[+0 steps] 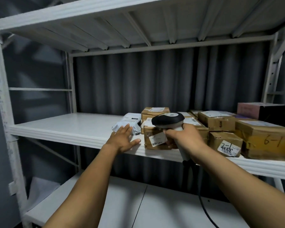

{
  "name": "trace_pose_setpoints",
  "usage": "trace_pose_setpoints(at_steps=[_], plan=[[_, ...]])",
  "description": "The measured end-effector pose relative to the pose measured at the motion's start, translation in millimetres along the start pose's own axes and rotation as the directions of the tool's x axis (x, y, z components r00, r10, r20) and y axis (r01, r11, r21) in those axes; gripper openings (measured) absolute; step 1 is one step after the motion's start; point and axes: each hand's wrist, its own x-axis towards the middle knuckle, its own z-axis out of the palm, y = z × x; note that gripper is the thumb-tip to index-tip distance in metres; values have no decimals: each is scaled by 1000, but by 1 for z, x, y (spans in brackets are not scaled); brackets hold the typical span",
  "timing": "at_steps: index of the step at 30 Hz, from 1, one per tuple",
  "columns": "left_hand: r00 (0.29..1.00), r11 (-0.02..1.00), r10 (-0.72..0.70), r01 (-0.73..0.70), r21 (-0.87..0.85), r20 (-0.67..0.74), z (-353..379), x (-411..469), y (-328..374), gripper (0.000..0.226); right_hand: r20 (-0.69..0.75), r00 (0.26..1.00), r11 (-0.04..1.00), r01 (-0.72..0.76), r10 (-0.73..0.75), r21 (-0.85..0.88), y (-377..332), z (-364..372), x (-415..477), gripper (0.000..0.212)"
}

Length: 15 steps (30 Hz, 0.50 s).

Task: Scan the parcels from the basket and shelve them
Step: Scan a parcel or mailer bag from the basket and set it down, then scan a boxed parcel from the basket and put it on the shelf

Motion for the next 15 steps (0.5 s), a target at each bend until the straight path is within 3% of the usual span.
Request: trace_pose_setpoints(at_steps=[7, 15], plan=[[1000, 998, 23, -23, -53, -17, -2, -92, 26, 79, 88, 996, 1000, -16, 15, 7, 1, -16, -69, 6], [986, 987, 28, -1, -160, 165, 82, -202, 64, 77, 115, 979, 978, -154, 171, -139, 66, -21, -175, 12]])
